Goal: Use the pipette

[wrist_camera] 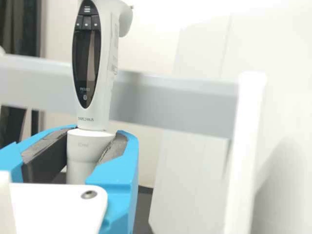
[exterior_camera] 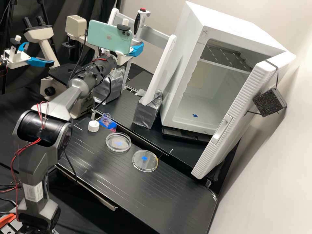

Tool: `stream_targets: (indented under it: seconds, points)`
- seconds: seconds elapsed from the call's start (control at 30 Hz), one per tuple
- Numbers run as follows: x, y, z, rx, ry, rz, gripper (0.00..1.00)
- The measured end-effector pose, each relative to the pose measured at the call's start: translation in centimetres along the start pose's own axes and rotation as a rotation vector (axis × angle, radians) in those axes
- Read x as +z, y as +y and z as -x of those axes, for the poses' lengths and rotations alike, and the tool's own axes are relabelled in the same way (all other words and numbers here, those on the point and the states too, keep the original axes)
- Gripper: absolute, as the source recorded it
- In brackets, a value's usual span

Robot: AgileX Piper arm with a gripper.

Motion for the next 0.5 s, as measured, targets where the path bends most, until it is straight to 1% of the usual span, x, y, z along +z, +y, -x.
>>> stream_targets:
  seconds: [0.1, 0.2, 0.27, 0.37, 0.4, 0.5]
  points:
    - [0.4, 0.5, 0.2, 0.013, -0.003, -0.024, 0.0]
    - [0.5, 1.0, 1.2, 0.019, 0.006, -0.045, 0.0]
    - [0.7, 1.0, 2.2, 0.012, 0.01, -0.041, 0.0]
    - [0.9, 1.1, 4.0, 0.01, 0.025, -0.025, 0.0]
    - [1.0, 1.1, 4.4, 0.007, 0.028, -0.031, 0.0]
    - [1.5, 1.0, 5.8, 0.007, 0.032, -0.033, 0.0]
